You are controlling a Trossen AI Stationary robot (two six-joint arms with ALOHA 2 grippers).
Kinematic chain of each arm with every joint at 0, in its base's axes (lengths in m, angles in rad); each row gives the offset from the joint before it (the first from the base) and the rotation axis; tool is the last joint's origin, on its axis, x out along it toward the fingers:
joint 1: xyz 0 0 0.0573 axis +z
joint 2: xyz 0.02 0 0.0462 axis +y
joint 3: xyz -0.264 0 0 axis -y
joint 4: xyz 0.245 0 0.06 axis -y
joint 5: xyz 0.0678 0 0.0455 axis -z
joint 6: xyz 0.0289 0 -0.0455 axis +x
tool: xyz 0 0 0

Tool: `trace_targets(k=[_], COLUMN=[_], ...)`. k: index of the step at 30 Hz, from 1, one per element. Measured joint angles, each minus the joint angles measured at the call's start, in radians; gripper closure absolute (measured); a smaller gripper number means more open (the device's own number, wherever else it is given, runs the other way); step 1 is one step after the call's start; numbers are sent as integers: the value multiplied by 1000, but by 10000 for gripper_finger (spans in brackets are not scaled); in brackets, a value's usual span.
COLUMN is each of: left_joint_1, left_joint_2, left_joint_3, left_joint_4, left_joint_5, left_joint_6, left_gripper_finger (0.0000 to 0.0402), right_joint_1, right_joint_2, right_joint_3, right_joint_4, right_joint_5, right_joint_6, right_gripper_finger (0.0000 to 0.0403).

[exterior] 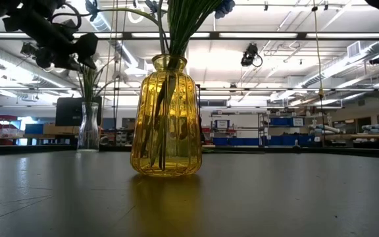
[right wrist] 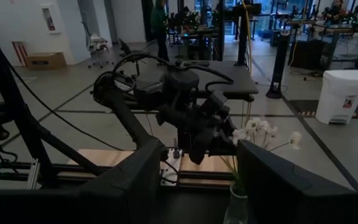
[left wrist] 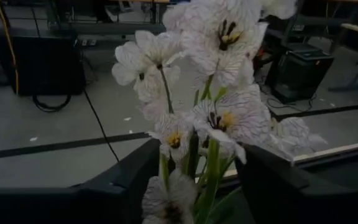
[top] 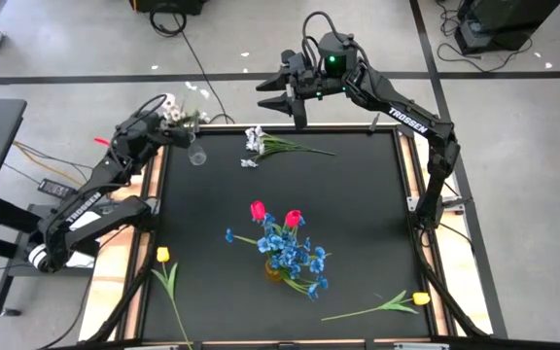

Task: Sort flowers into vase by color
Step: Put the right white flowers into the transparent vase, then put the white flowers into the transparent vase

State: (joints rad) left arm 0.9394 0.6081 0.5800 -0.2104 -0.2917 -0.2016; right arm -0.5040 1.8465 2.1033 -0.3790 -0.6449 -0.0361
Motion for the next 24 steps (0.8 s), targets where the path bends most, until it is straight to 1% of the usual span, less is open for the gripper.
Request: trace_targets(k=[5,8,12,16,24], left_joint_1=[0,0,0,2,2], left_joint_2=[10,15,13,14,14], left_joint_3=[67,109,168,228,410], left_joint_4=[-127,-224,-305,-330,-419], left_joint_5=[43,47,46,46,46], left_joint_6=[-20,-18,-15,-2,152], left_gripper_finger=[144,123,101,87,83], right_joint_1=[0,0,0,0,0], right_joint_2=[0,0,0,0,0], right_joint_3=[0,0,0,0,0], right_joint_4=[0,0,0,0,0], right_joint_5=[0,0,0,0,0], right_joint_6=[0,0,0,0,0], right_gripper_finger=[182,182,182,182,182])
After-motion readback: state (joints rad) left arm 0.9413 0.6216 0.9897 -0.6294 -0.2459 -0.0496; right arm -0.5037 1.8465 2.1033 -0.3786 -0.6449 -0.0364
